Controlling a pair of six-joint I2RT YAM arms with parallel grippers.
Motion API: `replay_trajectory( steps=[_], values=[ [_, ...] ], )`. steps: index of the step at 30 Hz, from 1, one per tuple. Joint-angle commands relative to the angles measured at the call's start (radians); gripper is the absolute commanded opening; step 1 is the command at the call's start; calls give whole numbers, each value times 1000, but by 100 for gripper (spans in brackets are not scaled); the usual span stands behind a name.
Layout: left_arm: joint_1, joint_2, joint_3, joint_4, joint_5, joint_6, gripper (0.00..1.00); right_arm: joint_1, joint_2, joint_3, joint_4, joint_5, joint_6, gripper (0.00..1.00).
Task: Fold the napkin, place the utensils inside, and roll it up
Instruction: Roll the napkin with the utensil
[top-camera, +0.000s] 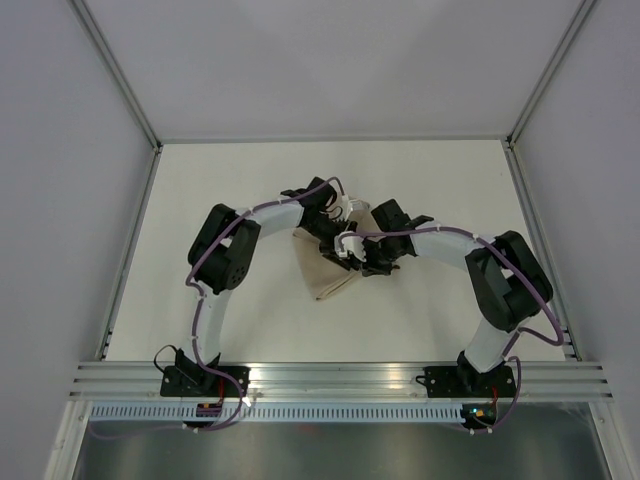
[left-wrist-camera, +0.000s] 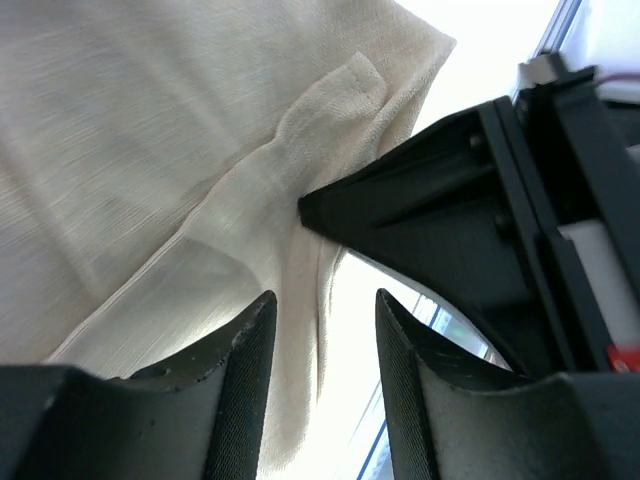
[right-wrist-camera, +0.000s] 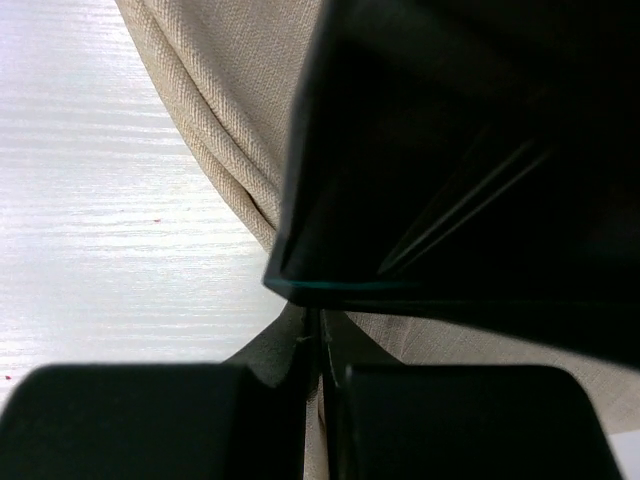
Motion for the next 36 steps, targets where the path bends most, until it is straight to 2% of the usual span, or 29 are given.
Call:
replay_trajectory(
  steps=[1, 8, 16, 21, 25, 28, 34, 36],
  values=[
    [35, -81, -29, 73, 11, -110, 50, -12, 23, 35, -83, -45, -7, 2],
    [105, -158, -155, 210, -17, -237, 53, -39, 72, 95, -164, -86, -10, 2],
    [175, -435, -385, 415, -290, -386, 57, -116, 245, 291, -460, -186, -72, 2],
    [169, -607, -523, 491, -484, -378, 58, -147, 398, 457, -620, -200, -103, 2],
    [112, -720, -592, 511, -616, -279, 58, -144, 480, 575, -755, -206, -89, 3],
    [-3, -767, -617, 514, -719, -190, 58, -137, 549, 697, -838, -191, -79, 2],
    [-239, -770, -613, 517, -969, -16, 58, -98, 601, 739, -852, -123, -26, 3],
    [-272, -758, -608, 521, -1034, 28, 58, -81, 616, 745, -859, -112, -16, 3]
  ],
)
